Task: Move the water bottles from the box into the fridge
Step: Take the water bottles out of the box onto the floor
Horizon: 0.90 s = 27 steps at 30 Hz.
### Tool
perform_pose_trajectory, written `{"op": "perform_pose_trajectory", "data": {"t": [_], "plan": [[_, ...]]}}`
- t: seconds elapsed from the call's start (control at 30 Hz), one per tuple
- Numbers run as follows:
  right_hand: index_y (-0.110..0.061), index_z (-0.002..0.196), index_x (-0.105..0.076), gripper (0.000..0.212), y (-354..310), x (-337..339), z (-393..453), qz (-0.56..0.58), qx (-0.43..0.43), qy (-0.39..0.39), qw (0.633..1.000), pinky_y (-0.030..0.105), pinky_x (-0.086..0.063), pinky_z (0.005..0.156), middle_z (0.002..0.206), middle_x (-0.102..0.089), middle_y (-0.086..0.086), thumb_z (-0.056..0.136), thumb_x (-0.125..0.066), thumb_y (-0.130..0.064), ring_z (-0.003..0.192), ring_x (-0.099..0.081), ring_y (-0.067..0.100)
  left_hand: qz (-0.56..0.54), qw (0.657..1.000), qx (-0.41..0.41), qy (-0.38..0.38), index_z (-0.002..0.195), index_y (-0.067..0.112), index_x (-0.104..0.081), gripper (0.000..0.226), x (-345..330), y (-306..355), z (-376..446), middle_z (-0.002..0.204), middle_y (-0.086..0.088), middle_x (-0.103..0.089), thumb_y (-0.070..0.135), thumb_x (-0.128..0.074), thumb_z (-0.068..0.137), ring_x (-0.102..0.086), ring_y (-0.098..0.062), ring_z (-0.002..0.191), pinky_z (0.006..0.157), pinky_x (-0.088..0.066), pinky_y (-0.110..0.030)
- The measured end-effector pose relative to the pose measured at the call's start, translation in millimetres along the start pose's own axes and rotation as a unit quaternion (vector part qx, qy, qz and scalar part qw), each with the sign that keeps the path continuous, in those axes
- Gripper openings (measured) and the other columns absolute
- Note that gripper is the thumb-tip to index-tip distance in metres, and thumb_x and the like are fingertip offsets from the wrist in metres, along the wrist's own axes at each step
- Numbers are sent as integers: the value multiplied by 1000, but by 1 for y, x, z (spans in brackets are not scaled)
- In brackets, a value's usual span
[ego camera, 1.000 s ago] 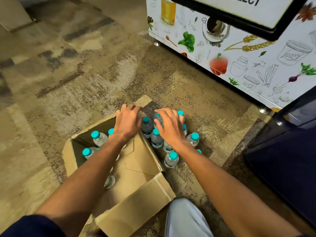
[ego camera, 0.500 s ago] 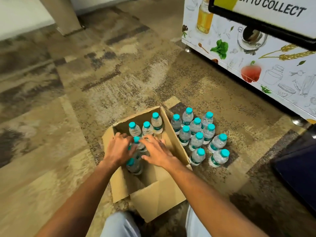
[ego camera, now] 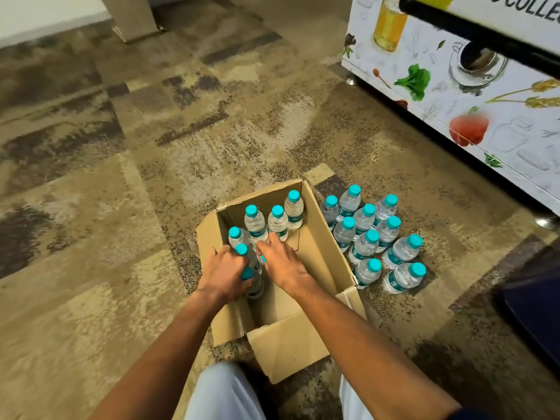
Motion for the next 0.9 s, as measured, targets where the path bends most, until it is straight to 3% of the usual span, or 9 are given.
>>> {"op": "perform_pose_trajectory", "data": {"t": [0.23, 0.4, 0.5, 0.6, 0.73, 0.8, 0.9], "plan": [[-18, 130, -48, 37, 14, 18, -27, 85, -8, 18, 996, 34, -47, 94, 132, -39, 8, 95, -61, -15, 113, -54, 26, 8, 1000, -15, 13, 118, 18, -58, 46, 17, 5, -7, 111, -5, -63, 52, -57, 87, -52, -21, 106, 87, -38, -34], [-17, 131, -47, 38, 20, 57, -45, 102, 29, 58, 993, 39, -48, 97, 130, -42, 6, 97, -58, -27, 112, -54, 23, -8, 996, -56, 72, 108, 19, -60, 37, 63, 7, -9, 95, -1, -64, 48, -59, 85, -53, -17, 90, 72, -42, -26], [-15, 126, -50, 32, 28, 93, -56, 123, 76, 118, 982, 40, -56, 82, 122, -44, 4, 98, -57, -29, 95, -59, 20, -21, 989, -78, 123, 99, 18, -56, 30, 109, 8, -8, 86, 1, -60, 46, -56, 86, -51, -16, 78, 61, -36, -26], [-11, 127, -53, 33, 44, 139, -70, 160, 67, 199, 965, 22, -50, 63, 122, -43, 6, 100, -53, -31, 90, -62, 19, -71, 971, -92, 208, 93, 13, -52, 28, 158, 8, -11, 76, -1, -55, 40, -59, 88, -51, -19, 61, 53, -33, -26], [-7, 121, -57, 31, 71, 203, -90, 141, 44, 342, 928, 15, -42, 65, 115, -49, 10, 99, -56, -30, 85, -53, 13, -156, 932, -122, 303, 84, 11, -49, 24, 207, 20, -13, 62, -4, -52, 30, -64, 84, -50, -23, 51, 45, -42, -32], [-7, 117, -58, 29, 89, 225, -102, 116, 32, 383, 916, 9, -33, 61, 110, -51, 10, 98, -58, -29, 80, -50, 10, -194, 915, -135, 326, 84, 13, -47, 23, 220, 32, -10, 61, -2, -51, 29, -63, 84, -49, -21, 51, 46, -42, -32], [-9, 114, -58, 27, 118, 239, -120, 93, 11, 409, 908, 11, -34, 58, 108, -51, 8, 98, -58, -31, 77, -50, 10, -229, 902, -158, 330, 85, 13, -47, 23, 224, 63, 0, 63, -1, -49, 30, -62, 85, -46, -21, 53, 48, -36, -29]]}}
Point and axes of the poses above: each hand's wrist, its own z-axis towards the middle knuckle, its own x-axis out of the back of the hand, y = z × x, the point moved 6 cm from there along z, towards the middle knuckle
